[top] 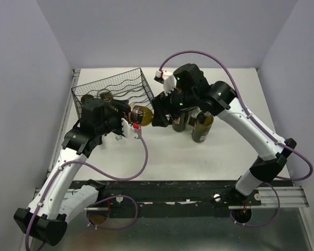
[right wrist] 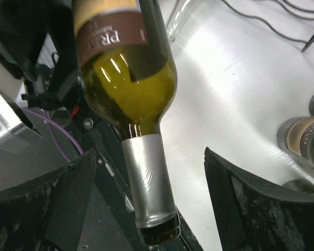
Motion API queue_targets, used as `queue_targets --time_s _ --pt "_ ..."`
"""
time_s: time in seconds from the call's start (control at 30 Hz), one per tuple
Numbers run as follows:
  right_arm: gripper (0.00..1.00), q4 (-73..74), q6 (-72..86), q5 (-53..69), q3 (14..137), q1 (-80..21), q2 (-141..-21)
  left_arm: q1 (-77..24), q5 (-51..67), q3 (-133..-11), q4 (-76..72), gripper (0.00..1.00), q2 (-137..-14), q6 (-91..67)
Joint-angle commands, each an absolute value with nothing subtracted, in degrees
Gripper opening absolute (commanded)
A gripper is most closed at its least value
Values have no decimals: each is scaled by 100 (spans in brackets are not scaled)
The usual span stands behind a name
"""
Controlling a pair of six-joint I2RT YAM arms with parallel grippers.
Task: Put the wine bottle on the wine rack
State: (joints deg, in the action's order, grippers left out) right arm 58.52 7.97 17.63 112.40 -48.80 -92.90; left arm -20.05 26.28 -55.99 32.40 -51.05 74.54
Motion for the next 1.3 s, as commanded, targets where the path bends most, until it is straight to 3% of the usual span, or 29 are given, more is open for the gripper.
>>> queue_targets --time_s 0.0,0.47,0.63,0.73,0.93,1.0,1.03,1.07,1.1,1.13,1.17,1.27 --pt "89 6196 572 1741 11153 -4948 -9378 -2136 2259 -6056 2778 0 -5194 8393" --pt "86 6372 448 1749 11224 -5291 -9905 -2391 2039 -6108 2769 0 -5432 8464" --pt "80 6381 475 1679 11118 -5352 -9967 -2391 2039 -6091 2725 0 -5467 8324" --pt "66 6381 510 1583 11039 -5370 -9984 -2391 2048 -6108 2681 0 -5484 8218" --pt "11 6416 571 1389 10986 -5370 -10063 -2391 2065 -6152 2654 0 -5502 8025" --pt "1 6416 580 1328 11004 -5370 -10090 -2391 2065 -6152 2646 0 -5476 7989" --pt "1 6416 589 1284 11013 -5379 -10090 -2391 2057 -6135 2637 5 -5467 7989" --pt "1 6407 598 1240 11030 -5379 -10107 -2399 2039 -6100 2585 24 -5441 7963" --pt "1 6407 606 1161 11056 -5370 -10107 -2391 2004 -6013 2462 45 -5423 7963" --pt "1 6381 624 1091 11074 -5379 -10107 -2391 1960 -5916 2365 85 -5388 7980" --pt "1 6337 650 1012 11100 -5370 -10090 -2391 1925 -5828 2312 99 -5370 8050" --pt "1 6188 720 827 11188 -5370 -10037 -2391 1820 -5766 2521 99 -5370 8191"
